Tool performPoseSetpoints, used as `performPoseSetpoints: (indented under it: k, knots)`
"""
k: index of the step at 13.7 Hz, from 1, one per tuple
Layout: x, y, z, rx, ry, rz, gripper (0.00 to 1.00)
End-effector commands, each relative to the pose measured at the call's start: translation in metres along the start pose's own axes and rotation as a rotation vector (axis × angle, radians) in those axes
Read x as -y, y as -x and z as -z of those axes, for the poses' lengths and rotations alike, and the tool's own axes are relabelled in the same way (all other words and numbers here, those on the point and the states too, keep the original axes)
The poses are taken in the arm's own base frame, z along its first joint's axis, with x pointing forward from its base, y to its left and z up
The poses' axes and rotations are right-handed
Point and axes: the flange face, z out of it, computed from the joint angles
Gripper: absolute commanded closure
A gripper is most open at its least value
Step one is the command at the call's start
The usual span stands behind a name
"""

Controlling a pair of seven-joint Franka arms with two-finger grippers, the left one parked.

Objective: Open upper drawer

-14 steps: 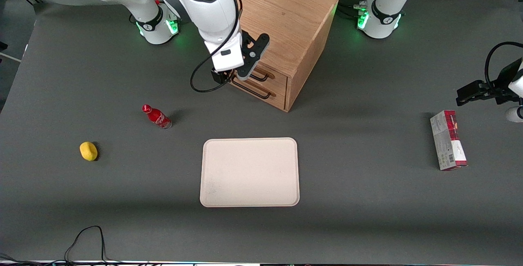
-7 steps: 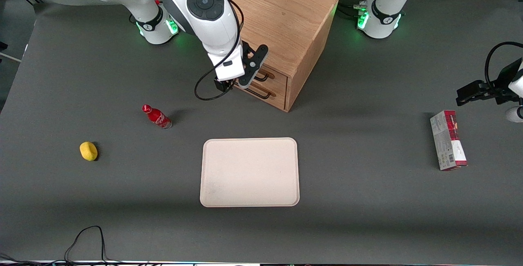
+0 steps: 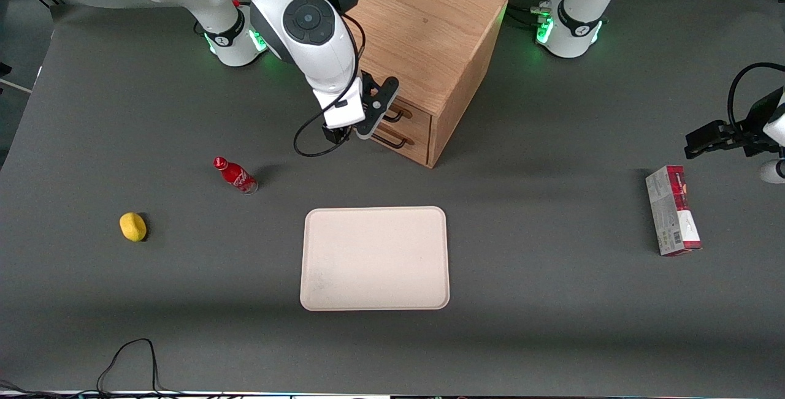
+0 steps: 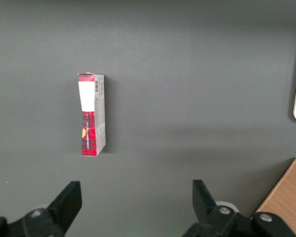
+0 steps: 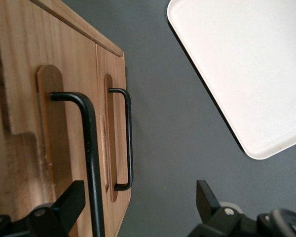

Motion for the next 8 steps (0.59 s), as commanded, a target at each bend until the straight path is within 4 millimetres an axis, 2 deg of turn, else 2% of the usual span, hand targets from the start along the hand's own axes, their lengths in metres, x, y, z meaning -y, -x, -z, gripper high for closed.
performPoseSetpoints:
  k: [1, 8]
  knots:
    - [0.005, 0.006, -0.002, -0.021, -0.008, 0.025, 0.0]
    - [-0.003, 0.006, -0.023, -0.029, 0.005, 0.042, 0.0]
